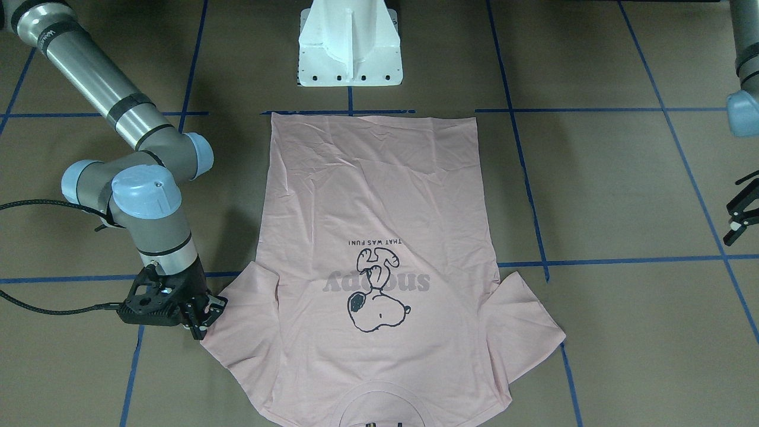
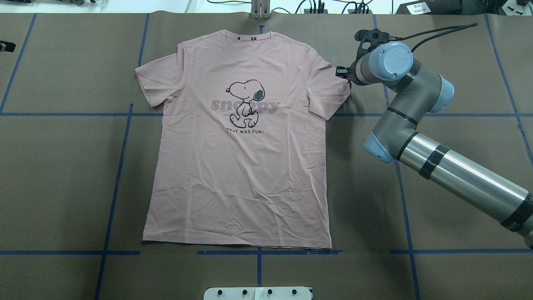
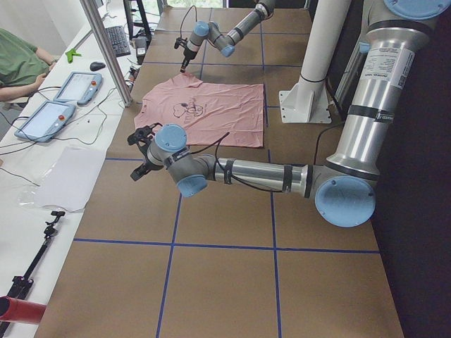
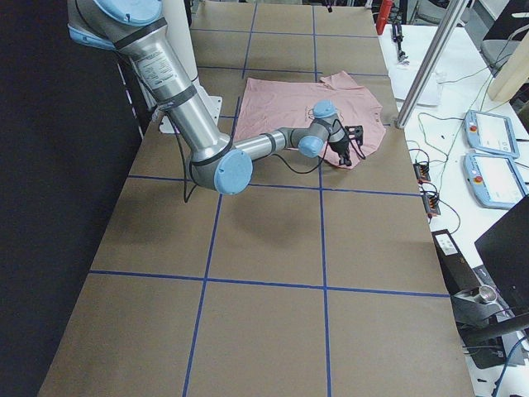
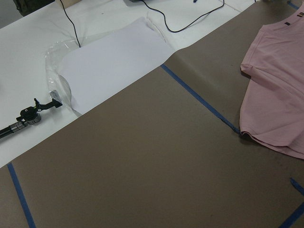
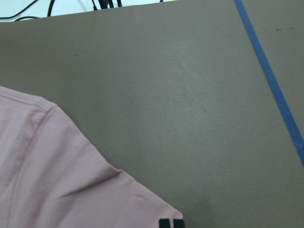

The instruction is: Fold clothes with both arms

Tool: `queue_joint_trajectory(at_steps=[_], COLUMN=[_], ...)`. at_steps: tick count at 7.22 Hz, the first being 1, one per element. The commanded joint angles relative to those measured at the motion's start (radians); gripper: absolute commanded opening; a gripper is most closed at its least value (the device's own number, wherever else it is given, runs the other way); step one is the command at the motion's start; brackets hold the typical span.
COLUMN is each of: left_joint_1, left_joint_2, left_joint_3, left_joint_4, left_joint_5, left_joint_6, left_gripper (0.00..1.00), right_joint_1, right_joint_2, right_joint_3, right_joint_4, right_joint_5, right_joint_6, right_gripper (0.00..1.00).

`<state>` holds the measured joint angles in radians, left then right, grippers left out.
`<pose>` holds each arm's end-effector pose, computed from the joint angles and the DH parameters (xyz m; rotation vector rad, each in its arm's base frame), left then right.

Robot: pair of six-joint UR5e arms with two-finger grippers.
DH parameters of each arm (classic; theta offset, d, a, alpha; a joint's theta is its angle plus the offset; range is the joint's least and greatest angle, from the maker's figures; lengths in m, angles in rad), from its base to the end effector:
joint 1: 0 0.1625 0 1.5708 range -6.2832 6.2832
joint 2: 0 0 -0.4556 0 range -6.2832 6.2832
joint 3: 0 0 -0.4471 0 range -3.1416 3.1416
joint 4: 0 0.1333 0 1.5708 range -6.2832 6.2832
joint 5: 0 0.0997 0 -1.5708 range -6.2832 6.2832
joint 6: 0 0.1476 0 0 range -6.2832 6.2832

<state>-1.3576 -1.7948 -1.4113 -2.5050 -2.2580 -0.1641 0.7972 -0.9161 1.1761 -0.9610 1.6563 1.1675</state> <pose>0.1088 -0.6899 0.5558 0.8242 0.7979 0.3863 -0.5328 -0.7183 0.4276 0.4270 -0.7663 0.3313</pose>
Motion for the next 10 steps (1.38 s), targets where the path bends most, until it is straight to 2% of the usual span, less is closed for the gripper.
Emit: queue_joint_trajectory(at_steps=[1, 3, 6, 7, 8, 9, 10], left_joint_1=[0.0, 0.0, 0.0, 0.0, 0.0, 0.0, 0.003], left_joint_2=[0.0, 0.002, 0.002, 0.002, 0.002, 0.0, 0.0], left_joint_3=[0.0, 0.0, 0.003, 0.005, 0.005, 0.005, 0.005], left_joint_4=[0.0, 0.0, 0.002, 0.002, 0.002, 0.0, 0.002], left_joint_5=[-0.001, -0.003, -0.002, -0.003, -0.003, -0.003, -0.002], left_joint_6=[0.0, 0.0, -0.005, -0.008, -0.009, -0.021, -0.023], left_gripper=[1.0, 1.0, 1.0, 1.0, 1.0, 1.0, 1.0], right_joint_1=[-0.033, -0.097, -0.136, -0.136, -0.136, -0.136, -0.136], right_joint_2=[0.116, 0.21, 0.232, 0.238, 0.25, 0.281, 0.296], right_joint_3=[0.002, -0.006, -0.007, -0.009, -0.01, -0.042, -0.073], right_joint_4=[-0.14, -0.223, -0.226, -0.225, -0.226, -0.226, -0.226], right_joint_5=[-0.007, -0.122, -0.165, -0.165, -0.165, -0.165, -0.165], right_joint_6=[0.105, 0.184, 0.184, 0.182, 0.185, 0.198, 0.202], right_gripper=[0.0, 0.0, 0.0, 0.02, 0.12, 0.37, 0.98])
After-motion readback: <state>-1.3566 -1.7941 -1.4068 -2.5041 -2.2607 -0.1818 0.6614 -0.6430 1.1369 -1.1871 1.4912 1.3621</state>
